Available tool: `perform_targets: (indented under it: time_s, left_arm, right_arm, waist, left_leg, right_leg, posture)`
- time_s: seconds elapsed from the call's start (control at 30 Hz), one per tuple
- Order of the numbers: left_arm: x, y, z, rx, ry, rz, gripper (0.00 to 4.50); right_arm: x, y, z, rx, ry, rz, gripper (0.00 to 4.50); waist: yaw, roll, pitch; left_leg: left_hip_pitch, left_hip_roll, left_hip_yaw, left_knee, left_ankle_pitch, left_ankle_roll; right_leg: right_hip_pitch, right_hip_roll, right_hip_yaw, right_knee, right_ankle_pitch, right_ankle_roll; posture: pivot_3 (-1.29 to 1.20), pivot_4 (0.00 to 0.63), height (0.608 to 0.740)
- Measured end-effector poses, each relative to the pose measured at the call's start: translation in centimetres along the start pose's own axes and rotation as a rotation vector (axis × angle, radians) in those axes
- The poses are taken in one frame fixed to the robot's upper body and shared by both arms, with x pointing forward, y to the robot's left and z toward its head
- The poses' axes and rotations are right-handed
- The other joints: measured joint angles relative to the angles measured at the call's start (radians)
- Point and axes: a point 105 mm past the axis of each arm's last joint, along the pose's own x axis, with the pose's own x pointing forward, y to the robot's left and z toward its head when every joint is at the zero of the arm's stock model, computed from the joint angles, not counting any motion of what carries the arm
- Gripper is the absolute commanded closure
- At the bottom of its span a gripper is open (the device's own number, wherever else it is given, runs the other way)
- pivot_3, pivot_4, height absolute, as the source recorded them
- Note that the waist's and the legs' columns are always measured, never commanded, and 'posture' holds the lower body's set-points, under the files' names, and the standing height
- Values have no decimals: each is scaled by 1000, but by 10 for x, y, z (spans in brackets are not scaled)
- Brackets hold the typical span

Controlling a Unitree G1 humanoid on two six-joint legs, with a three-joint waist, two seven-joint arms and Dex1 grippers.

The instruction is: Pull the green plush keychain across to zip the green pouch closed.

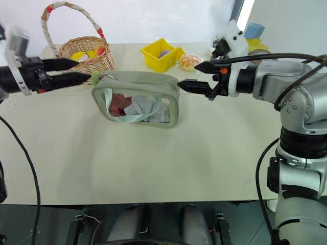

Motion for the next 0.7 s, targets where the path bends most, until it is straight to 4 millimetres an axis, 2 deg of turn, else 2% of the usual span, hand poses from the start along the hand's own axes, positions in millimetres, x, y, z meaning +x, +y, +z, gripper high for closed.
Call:
perform_targets:
  time_s: [0.13, 0.47, 0.6, 0.7]
  left_arm:
    - [-6, 3, 2, 37, 11, -7, 12]
    - [-20, 5, 6, 80, 40, -15, 12]
    - [-18, 6, 6, 90, 33, -10, 12]
    - [-18, 6, 0, 85, 41, -4, 12]
  right_arm:
    - [3, 5, 0, -2, 18, 41, 55]
    - [7, 11, -3, -77, 50, 83, 55]
    - [22, 21, 6, -113, 20, 128, 55]
    - [46, 35, 5, -170, 21, 173, 55]
  waist:
    - [-1, 0, 0]
    - [-1, -1, 1]
    - [-4, -1, 1]
    - [-8, -1, 1]
  left_leg:
    - [-13, 0, 0, 9, 0, 0]
    - [-13, -1, 4, 10, 0, 1]
    - [-13, -1, 4, 11, 0, 1]
    - [-13, 0, 6, 11, 0, 1]
  right_leg:
    - [-9, -1, 0, 3, 0, 1]
    - [-10, -3, 1, 4, 1, 2]
    - [-11, -3, 2, 6, 1, 2]
    - [-13, -3, 2, 8, 1, 2]
  posture:
    - [0, 150, 739]
    - [0, 150, 739]
    - [0, 150, 739]
    - [0, 150, 739]
